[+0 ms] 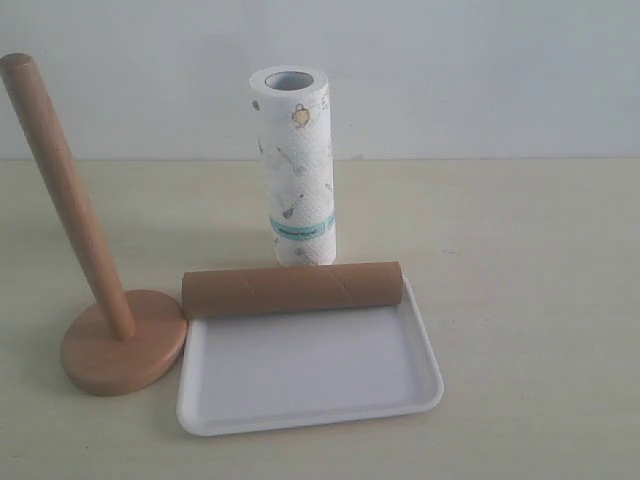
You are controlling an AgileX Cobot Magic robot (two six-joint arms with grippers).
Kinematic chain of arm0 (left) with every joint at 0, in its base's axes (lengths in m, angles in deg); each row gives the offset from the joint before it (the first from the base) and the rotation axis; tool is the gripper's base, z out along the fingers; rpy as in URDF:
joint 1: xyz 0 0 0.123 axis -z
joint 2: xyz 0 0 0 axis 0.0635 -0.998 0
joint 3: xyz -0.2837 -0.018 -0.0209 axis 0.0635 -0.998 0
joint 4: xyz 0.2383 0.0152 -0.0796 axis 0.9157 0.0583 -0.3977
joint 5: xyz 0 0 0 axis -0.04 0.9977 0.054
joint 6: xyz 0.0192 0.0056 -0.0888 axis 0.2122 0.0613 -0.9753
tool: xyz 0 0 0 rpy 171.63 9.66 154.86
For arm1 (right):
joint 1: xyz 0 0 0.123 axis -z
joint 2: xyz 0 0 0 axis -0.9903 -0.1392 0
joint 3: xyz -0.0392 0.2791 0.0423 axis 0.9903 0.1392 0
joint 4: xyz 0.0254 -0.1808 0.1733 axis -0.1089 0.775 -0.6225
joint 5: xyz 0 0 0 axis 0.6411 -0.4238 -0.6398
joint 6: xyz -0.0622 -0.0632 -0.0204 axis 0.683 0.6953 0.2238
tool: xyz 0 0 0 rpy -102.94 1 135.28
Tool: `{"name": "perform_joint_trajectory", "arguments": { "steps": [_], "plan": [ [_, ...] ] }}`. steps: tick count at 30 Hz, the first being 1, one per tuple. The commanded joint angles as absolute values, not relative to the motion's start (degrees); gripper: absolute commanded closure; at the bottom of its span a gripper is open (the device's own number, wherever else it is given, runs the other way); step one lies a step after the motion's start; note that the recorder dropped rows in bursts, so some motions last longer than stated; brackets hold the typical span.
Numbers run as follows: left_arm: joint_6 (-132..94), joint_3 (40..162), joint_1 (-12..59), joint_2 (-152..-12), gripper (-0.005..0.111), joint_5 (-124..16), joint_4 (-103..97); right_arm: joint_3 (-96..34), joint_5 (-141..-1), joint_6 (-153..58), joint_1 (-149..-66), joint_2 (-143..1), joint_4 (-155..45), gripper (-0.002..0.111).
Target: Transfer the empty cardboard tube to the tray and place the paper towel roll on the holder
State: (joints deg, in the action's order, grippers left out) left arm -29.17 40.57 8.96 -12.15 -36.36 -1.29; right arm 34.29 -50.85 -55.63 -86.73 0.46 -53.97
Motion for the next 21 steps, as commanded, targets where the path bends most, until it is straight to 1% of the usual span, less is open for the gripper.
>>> {"name": "perform_joint_trajectory", "arguments": {
  "steps": [1, 5, 10, 15, 17, 20, 21],
  "plan": [
    [-28.8, 40.4, 8.8, -12.0, 0.103, -36.4, -1.0, 34.3, -51.5, -55.5, -86.5, 0.8, -54.1, 0.107],
    [-28.8, 40.4, 8.8, -12.0, 0.103, -36.4, -1.0, 34.3, -52.0, -55.2, -86.5, 0.8, -54.0, 0.107],
    [-28.8, 40.4, 8.8, -12.0, 0.103, -36.4, -1.0, 34.3, -59.5, -49.0, -86.5, 0.8, -51.2, 0.107],
    [-28.8, 40.4, 8.8, -12.0, 0.103, -36.4, -1.0, 34.3, -65.3, -49.0, -86.5, 0.8, -51.3, 0.107],
    [-28.8, 40.4, 8.8, -12.0, 0.103, -36.4, -1.0, 34.3, -70.7, -49.6, -86.5, 0.8, -51.7, 0.107],
    [-28.8, 40.4, 8.8, -12.0, 0.103, -36.4, -1.0, 34.3, -82.5, -58.2, -86.5, 0.8, -54.8, 0.107],
    [-28.8, 40.4, 8.8, -12.0, 0.103, -36.4, -1.0, 34.3, -88.3, -60.6, -86.5, 0.8, -54.8, 0.107]
  ]
}}
